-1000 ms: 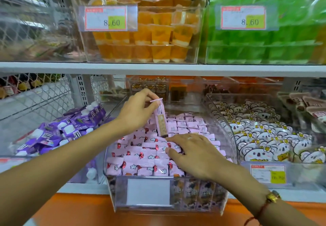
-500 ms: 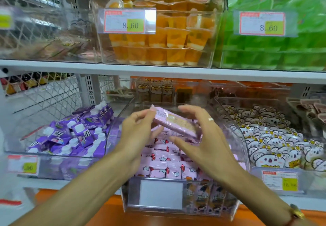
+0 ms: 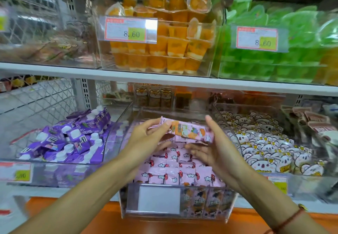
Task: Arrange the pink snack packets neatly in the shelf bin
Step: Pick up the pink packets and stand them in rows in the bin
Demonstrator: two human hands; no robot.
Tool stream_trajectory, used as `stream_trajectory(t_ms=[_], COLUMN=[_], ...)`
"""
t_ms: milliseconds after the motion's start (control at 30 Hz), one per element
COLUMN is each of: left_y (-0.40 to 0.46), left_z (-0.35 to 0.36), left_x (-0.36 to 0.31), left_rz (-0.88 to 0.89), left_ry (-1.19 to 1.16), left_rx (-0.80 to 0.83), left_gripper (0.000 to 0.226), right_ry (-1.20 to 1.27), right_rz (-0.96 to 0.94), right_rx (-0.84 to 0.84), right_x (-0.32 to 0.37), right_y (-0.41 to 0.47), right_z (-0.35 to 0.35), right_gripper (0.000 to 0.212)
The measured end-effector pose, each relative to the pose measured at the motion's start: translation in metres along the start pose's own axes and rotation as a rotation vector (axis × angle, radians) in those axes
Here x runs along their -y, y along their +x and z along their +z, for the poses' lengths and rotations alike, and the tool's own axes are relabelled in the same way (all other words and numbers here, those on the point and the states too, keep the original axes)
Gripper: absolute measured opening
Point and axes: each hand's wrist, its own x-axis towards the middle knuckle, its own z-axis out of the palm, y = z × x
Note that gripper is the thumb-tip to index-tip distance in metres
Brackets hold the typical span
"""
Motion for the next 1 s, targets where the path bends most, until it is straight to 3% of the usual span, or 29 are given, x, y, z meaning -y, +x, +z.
stream_trajectory(t_ms=[133, 233, 300, 433, 533, 700, 833, 1000], left_y=[0.003, 0.008, 0.015, 0.030, 0.036, 0.041, 0.041, 0.041], left_z=[0.007, 0.009, 0.002, -0.020, -0.024, -0.025, -0.025, -0.026], left_x=[0.007, 0.007, 0.007, 0.011, 0.018, 0.019, 0.021, 0.021], left_rz=[-0.030, 0.025, 0.143, 0.404, 0.398, 0.334, 0.361, 0.413], left_ry=[-0.091, 0.023, 0.269, 1.065, 1.413, 1.499, 1.475, 1.345], left_rx=[-0.087, -0.055, 0.018, 0.084, 0.160, 0.142, 0.111, 0.089], left_gripper=[0.031, 0.024, 0.021, 0.035, 0.031, 0.035, 0.036, 0.038], right_ry=[0.143, 0.094, 0.033, -0.024, -0.159, -0.632, -1.028, -1.350], right_rz=[-0.077, -0.198, -0.245, -0.322, -0.330, -0.359, -0.440, -0.478], right_rx=[0.023, -0.050, -0.147, -0.320, -0.360, -0.391, -0.217, -0.034], right_x=[0.006, 0.008, 0.005, 0.003, 0.004, -0.007, 0.008, 0.028], right_y=[-0.003, 0.000, 0.004, 0.012, 0.020, 0.034, 0.038, 0.057], right_z=[0.000, -0.001, -0.002, -0.011, -0.015, 0.000, 0.000, 0.008], right_gripper=[0.045, 0.029, 0.020, 0.021, 0.018, 0.028, 0.024, 0.025])
